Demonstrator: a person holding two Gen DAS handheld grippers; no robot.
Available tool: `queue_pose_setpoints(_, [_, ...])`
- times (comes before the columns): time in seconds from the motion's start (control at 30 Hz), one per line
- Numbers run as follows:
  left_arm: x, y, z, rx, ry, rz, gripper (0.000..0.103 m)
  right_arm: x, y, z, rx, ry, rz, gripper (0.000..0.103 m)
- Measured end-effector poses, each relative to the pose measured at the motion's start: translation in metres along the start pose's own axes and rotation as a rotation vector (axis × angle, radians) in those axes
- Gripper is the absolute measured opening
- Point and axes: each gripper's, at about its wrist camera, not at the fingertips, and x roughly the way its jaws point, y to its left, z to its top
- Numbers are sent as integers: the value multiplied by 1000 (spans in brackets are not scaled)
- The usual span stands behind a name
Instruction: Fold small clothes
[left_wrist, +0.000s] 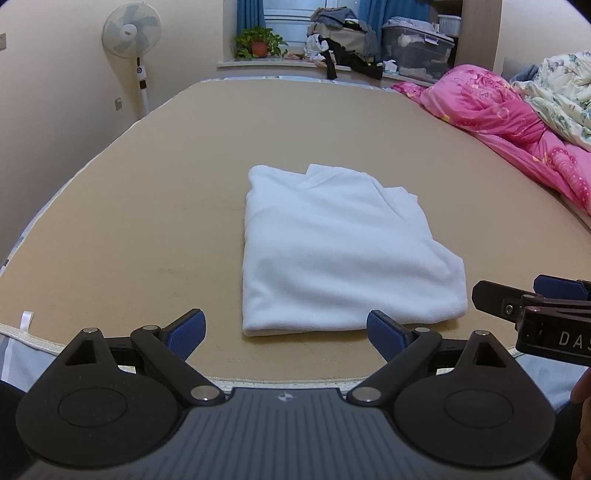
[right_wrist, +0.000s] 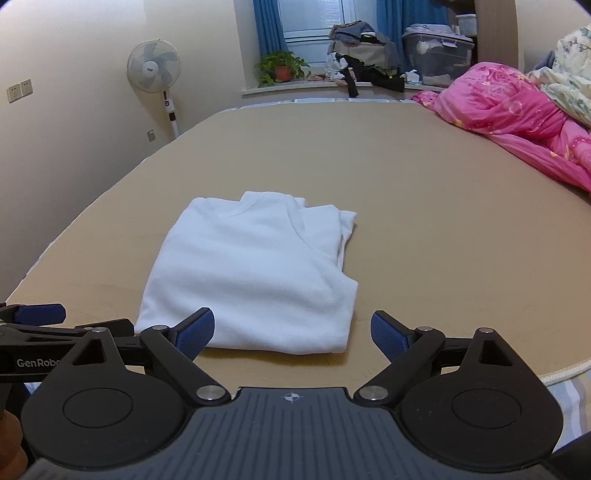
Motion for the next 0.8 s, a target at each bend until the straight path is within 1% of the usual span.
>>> queue_pose_setpoints(0.2, [2, 0, 1, -15, 9, -9, 97, 4, 4, 1, -5, 3, 3, 92])
queue_pose_setpoints(0.3, [2, -1, 1, -9, 3, -16, 102, 4, 4, 1, -8, 5, 5, 92])
queue_pose_setpoints(0.47, [3, 0, 0, 6, 1, -19, 102, 6, 6, 0, -10, 12, 3, 92])
queue_pose_setpoints(0.6, [1, 3, 1, 3, -9, -21, 102, 5, 8, 1, -14, 8, 12, 93])
queue_pose_setpoints(0.8, [0, 5, 1, -9, -15, -22, 102, 7, 11, -1, -38, 15, -2, 93])
